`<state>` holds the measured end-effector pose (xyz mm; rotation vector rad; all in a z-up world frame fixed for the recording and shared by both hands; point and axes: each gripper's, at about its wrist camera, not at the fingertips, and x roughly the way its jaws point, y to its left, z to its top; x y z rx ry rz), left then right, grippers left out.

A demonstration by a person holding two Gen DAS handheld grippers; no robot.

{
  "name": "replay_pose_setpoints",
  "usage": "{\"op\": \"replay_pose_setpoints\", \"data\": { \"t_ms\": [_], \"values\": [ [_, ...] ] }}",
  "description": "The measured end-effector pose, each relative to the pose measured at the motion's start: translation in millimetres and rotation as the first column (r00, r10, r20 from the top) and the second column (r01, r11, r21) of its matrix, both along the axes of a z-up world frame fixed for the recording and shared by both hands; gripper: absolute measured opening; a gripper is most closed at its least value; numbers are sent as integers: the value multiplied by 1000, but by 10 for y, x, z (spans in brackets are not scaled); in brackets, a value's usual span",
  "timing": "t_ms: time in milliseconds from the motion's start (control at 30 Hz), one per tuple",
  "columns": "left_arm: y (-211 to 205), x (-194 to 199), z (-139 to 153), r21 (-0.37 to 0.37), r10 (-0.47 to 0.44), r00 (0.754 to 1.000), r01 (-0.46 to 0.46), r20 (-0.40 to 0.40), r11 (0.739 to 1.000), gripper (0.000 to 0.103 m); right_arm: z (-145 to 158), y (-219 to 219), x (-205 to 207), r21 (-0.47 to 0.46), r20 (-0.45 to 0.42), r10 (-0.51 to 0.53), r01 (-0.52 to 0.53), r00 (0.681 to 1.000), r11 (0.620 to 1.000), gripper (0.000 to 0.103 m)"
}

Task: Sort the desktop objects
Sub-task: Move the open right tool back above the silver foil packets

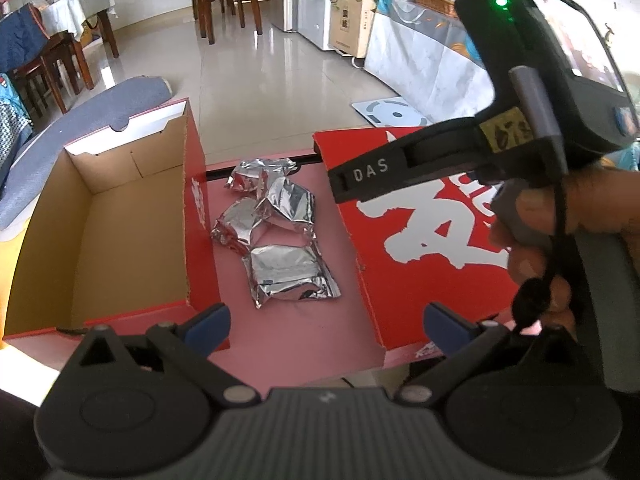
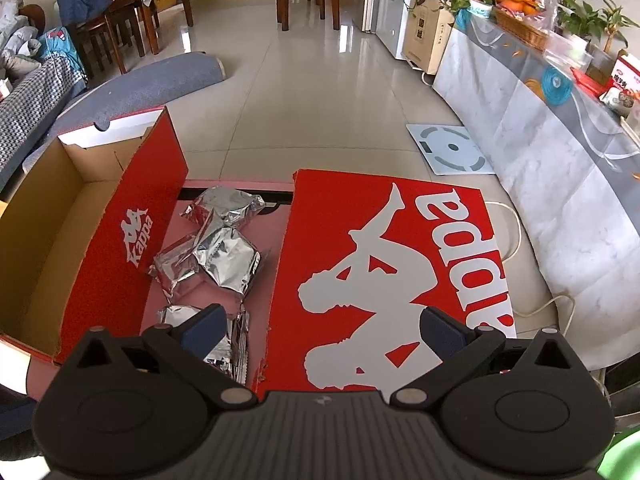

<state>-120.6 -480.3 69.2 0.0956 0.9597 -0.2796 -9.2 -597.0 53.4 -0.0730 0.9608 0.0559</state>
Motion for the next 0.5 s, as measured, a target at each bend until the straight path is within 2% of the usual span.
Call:
{"op": "replay_pose_setpoints", "data": {
  "t_ms": [367,500],
  "values": [
    [118,-159,218,-32,-33,999,34,29,999,103,-3,41,13,-30,-1,-5,4,1000,1000,103],
    [188,-172,297,-21,-24,999,26,48,999,103,-3,36,14,-35,-1,-11,11,1000,999,103]
  ]
}}
